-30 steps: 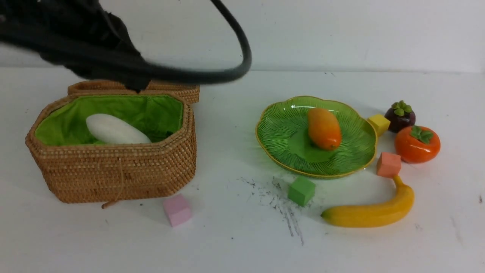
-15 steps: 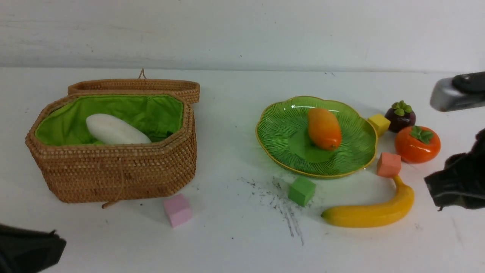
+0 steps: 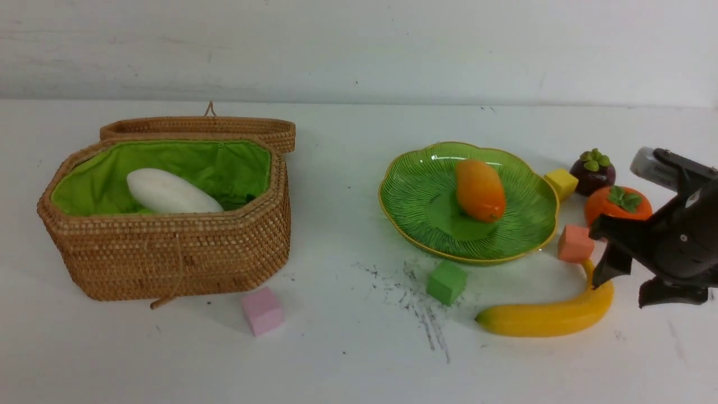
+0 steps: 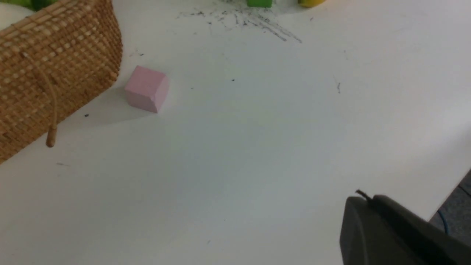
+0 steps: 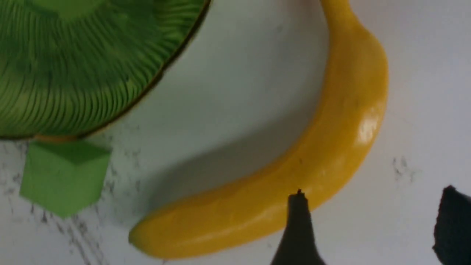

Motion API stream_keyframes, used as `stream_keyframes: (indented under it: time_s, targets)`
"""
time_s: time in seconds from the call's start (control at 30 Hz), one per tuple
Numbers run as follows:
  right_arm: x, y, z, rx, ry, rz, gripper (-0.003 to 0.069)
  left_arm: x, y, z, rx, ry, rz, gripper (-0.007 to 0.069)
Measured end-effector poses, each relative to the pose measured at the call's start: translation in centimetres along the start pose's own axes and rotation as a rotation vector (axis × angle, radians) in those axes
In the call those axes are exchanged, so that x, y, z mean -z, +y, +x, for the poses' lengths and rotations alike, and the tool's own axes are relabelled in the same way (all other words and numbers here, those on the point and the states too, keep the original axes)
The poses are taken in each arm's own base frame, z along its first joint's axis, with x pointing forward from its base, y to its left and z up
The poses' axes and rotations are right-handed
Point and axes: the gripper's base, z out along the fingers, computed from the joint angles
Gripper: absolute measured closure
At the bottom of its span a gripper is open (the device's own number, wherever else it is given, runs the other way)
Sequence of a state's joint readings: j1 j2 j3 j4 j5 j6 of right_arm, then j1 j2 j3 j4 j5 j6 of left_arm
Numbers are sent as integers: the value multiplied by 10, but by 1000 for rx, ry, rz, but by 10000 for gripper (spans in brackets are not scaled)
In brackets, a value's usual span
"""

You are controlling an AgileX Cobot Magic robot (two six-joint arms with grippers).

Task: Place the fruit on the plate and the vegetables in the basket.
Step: Use the right arm to grab a banana and put it into the right plate

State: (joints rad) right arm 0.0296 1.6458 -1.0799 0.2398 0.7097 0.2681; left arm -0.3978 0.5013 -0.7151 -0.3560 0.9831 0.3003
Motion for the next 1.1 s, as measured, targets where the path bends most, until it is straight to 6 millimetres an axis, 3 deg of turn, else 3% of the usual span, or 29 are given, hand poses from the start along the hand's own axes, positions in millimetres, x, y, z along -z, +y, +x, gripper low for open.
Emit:
stream_keyframes:
  time_s: [0.1,0.3,0.4,0.57,0.67,0.93,1.0,1.1]
  targets:
    - [-22,0,-11,-21,-13,1,138,0,-3,-1,-19,-11,34,638]
    - [-53,0,-26,-32,18,29,142,-1,-4,0,-31,-5,51,638]
    - [-60,-1,-29,-22,36,46,158,-1,-5,1,-32,4,55,638]
    - [-71,-5,-25,-19,103,76,257,-1,-5,3,-32,19,60,638]
    - [-72,-5,-23,-14,123,87,337,-1,-5,3,-34,21,61,638]
    - [-67,-6,-16,40,215,105,340,-1,-5,4,-35,28,64,638]
    - [-60,-6,-14,52,240,107,340,-1,-6,3,-32,26,68,638]
    - [-23,4,-15,59,183,51,340,-1,-6,3,-27,20,73,638]
